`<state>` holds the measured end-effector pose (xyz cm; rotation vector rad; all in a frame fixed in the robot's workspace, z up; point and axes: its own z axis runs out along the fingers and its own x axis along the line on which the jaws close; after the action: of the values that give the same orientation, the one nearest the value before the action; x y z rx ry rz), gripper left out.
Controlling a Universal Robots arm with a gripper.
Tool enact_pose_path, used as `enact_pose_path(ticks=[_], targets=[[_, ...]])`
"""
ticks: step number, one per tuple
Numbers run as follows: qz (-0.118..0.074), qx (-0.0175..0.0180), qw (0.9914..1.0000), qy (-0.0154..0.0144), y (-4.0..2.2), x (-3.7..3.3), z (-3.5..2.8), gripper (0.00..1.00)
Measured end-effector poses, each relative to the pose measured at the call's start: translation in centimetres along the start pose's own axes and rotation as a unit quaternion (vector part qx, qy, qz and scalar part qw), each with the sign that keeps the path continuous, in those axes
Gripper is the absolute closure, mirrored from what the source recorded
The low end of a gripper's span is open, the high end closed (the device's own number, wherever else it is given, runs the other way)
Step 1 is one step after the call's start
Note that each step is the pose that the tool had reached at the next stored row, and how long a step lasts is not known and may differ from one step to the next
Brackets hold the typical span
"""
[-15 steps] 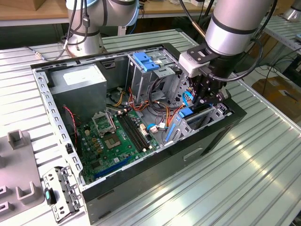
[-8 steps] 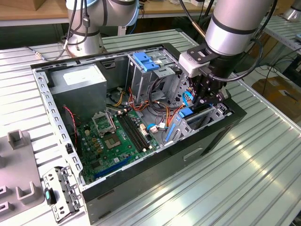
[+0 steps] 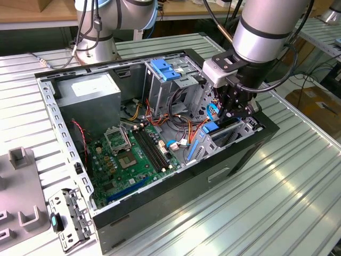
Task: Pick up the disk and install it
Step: 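Insert the second disk wire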
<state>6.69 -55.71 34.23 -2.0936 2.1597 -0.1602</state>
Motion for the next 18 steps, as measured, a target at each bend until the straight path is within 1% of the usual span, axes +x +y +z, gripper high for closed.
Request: enact_pose_path(ticks=[3, 12, 13, 14, 16, 17, 18], targets=[[0.0, 0.0, 1.0, 0.0002, 0.06, 0.01, 0.32, 0.84], [0.0, 0.0001, 1.0, -0.0003, 0.07, 0.01, 0.41, 0.82], [0.0, 0.0, 1.0, -0.0003, 0.04, 0.01, 0.25, 0.76], [0.0, 0.0, 1.0, -0.0002, 0.0, 0.0, 0.02, 0.76], [0.0, 0.0, 1.0, -0.0003, -0.12, -0.01, -0.74, 0.76], [0.0, 0.0, 1.0, 0.0, -0.24, -0.02, -1.43, 0.76], [0.0, 0.0001, 1.0, 0.0, -0.42, -0.05, -2.49, 0.76]])
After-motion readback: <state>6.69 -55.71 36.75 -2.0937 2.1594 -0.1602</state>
